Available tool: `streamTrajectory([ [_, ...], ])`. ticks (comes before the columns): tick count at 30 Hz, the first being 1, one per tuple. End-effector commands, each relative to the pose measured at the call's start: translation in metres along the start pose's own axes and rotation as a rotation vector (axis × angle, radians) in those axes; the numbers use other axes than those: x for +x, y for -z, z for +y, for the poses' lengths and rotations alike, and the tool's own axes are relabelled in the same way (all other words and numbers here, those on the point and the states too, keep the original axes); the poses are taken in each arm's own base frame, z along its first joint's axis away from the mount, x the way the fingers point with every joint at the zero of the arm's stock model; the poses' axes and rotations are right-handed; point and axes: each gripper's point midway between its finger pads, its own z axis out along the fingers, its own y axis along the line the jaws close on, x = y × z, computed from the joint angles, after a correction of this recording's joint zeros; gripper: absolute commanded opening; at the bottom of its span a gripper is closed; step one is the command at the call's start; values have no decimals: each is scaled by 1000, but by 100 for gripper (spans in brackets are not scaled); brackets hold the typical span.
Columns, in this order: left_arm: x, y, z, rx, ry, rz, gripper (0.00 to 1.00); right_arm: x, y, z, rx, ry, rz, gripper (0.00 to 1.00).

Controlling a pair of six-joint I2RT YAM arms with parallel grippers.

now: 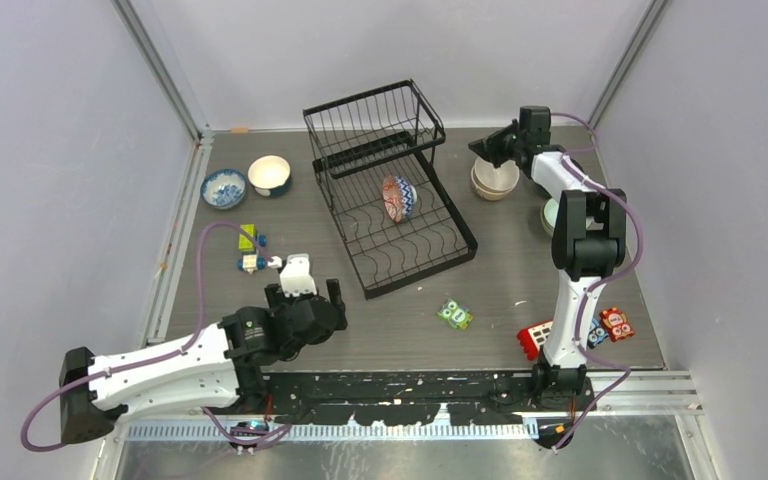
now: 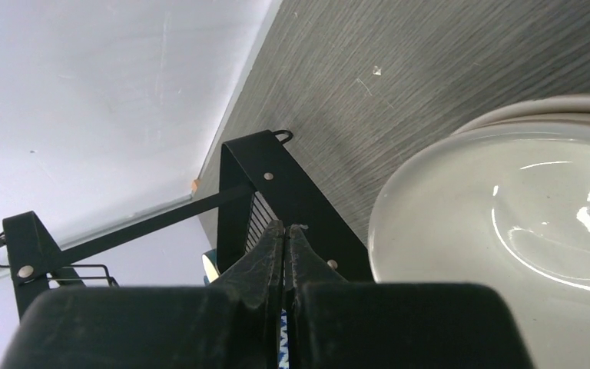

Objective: Unload the bowls from the dish rack
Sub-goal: Adjust the bowl in the bowl.

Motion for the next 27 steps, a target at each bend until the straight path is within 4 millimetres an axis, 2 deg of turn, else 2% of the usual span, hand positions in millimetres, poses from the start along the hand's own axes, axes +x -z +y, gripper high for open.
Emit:
streamTrajectory([
  [1,-16,2,-8,8,44,-48,100,0,-1,-1,-31,-9,8,5],
  [21,-15,0,-9,2,44,-44,100,6,-12,-33,33,-29,17,5],
  [27,-14,0,-8,-2,48,-41,100,8,-14,-34,26,-36,22,5],
])
